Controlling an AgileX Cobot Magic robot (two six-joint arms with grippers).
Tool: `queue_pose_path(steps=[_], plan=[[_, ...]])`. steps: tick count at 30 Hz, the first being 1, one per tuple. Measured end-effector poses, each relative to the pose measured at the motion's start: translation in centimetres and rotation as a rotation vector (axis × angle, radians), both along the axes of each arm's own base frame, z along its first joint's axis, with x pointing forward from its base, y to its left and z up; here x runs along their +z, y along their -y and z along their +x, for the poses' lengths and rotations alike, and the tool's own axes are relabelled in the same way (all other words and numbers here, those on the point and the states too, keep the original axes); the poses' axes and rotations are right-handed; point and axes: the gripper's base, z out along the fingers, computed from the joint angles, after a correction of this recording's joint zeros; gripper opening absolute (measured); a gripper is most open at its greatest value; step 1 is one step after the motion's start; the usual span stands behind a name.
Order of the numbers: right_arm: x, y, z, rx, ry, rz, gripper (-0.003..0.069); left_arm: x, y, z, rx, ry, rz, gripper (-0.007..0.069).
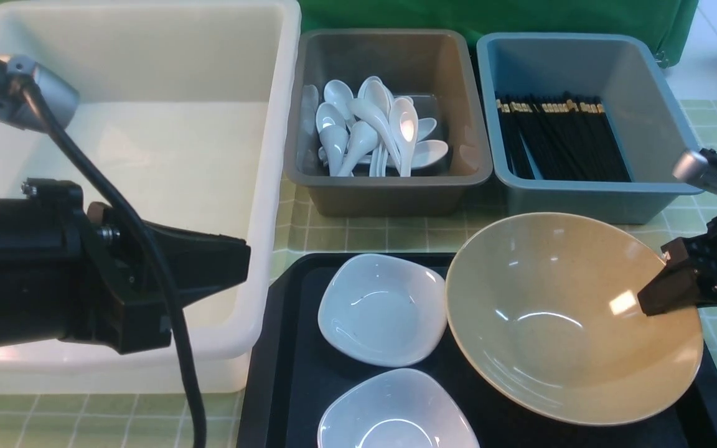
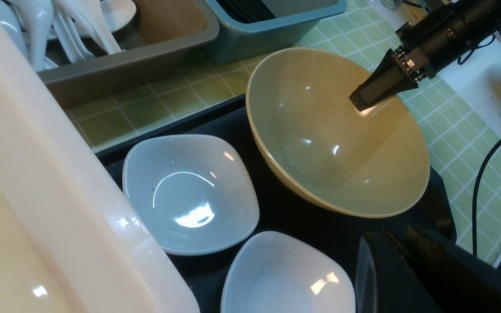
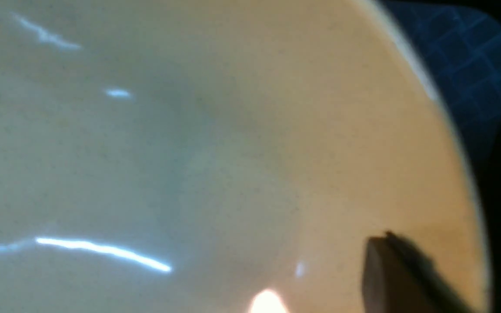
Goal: On green table put chopsticks spoon bowls plates into blue grey white boxes.
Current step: 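Grasp the large bowl on the tray by its rim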
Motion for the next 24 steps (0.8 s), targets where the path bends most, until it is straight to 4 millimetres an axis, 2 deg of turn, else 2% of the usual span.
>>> queue_pose_path(steps=[5, 15, 19, 24], plan=[[0.1, 0.0, 0.0, 0.013, -0.001, 0.004, 0.0050, 0.0, 0.0, 0.0, 0.000, 0.000, 0.000, 0.0039], [2.6, 0.1, 0.3, 0.042, 0.085, -0.028, 0.0049, -0.1, 0.0, 0.2, 0.022, -0.026, -0.016, 0.0040], [2.3, 0.1, 0.2, 0.071, 0.074, -0.028, 0.0051, -0.5, 0.2, 0.9, 0.030, -0.048, -0.012, 0.0059], [0.8, -0.1, 0.2, 0.067, 0.038, -0.027, 0.0069, -1.4, 0.6, 2.3, 0.035, -0.104, -0.016, 0.0109]])
